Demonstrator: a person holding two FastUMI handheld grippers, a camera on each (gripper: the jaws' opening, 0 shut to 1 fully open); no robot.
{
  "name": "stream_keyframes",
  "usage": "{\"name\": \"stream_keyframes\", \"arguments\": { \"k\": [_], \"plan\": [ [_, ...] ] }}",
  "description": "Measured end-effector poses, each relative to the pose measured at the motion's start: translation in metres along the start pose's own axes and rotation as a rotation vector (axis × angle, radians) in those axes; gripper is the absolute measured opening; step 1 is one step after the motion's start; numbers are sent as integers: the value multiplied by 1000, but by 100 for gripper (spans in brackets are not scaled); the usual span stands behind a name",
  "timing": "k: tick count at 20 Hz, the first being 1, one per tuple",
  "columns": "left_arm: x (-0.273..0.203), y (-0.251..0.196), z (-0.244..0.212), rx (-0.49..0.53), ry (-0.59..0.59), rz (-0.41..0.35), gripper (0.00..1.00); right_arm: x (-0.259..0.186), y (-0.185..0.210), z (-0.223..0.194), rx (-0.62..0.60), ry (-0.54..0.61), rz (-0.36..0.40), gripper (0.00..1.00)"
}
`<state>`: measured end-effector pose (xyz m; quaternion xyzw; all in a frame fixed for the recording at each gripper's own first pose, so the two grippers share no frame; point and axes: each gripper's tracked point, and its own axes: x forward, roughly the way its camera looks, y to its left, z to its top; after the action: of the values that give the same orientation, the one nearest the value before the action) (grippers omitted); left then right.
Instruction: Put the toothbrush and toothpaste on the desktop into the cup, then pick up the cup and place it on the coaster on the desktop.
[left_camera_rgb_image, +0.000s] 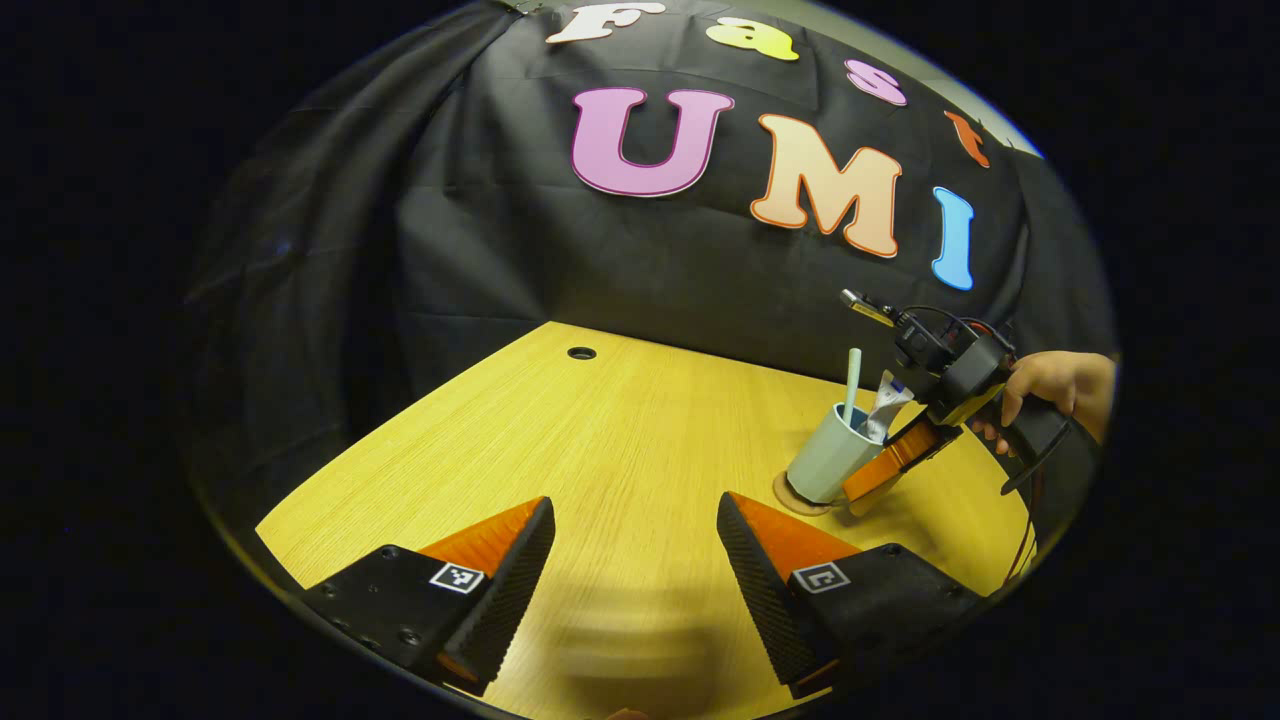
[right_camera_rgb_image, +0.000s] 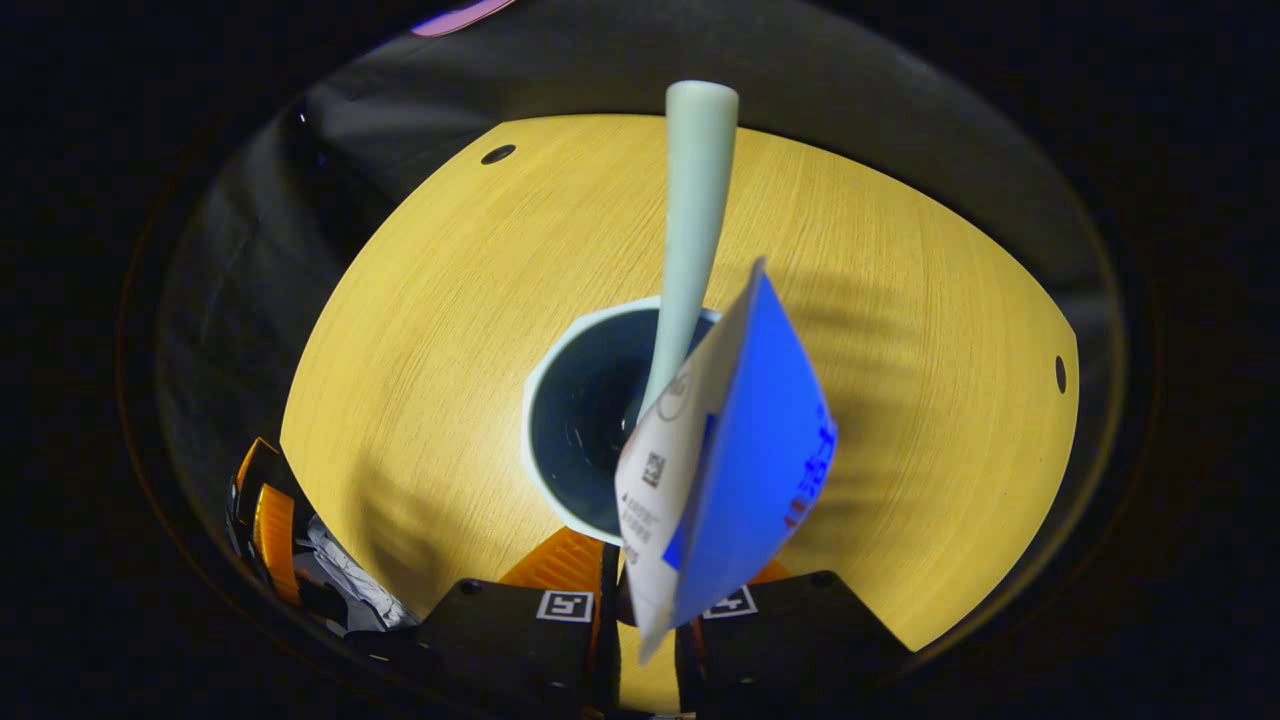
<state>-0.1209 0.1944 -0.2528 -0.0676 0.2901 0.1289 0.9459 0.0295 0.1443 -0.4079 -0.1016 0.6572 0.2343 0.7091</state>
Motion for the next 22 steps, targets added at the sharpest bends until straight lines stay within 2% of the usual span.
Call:
{"name": "stream_keyframes", "arguments": {
  "k": [4, 7, 8, 10, 13, 15, 16, 17, 18, 19, 22],
  "plan": [
    [3, 7, 1, 7, -3, 5, 95, 9, 7, -2, -40, 14, -43, 19],
    [7, 3, -1, 11, 5, -8, 95, 1, 9, -3, -71, 9, -50, 25],
    [8, 1, 0, 11, 9, -14, 95, -3, 9, -4, -76, 0, -47, 31],
    [11, -9, 4, 15, 6, -33, 95, -15, 9, -6, -83, -20, -37, 33],
    [15, -31, 12, 52, -9, -71, 95, -34, 10, -11, -115, -80, -34, 100],
    [17, -49, 19, 71, -21, -104, 95, -47, 9, -14, -105, -140, -23, 95],
    [17, -58, 22, 80, -25, -119, 95, -56, 8, -15, -103, -191, -16, 99],
    [18, -68, 25, 86, -30, -137, 95, -66, 5, -15, -109, -244, -14, 99],
    [17, -79, 28, 89, -34, -157, 95, -77, 2, -13, -120, -310, -21, 94],
    [17, -90, 31, 89, -37, -179, 95, -91, -5, -10, -132, -387, -32, 99],
    [13, -120, 44, 93, -55, -229, 95, -128, -12, -6, -127, -597, -44, 99]
  ]
}}
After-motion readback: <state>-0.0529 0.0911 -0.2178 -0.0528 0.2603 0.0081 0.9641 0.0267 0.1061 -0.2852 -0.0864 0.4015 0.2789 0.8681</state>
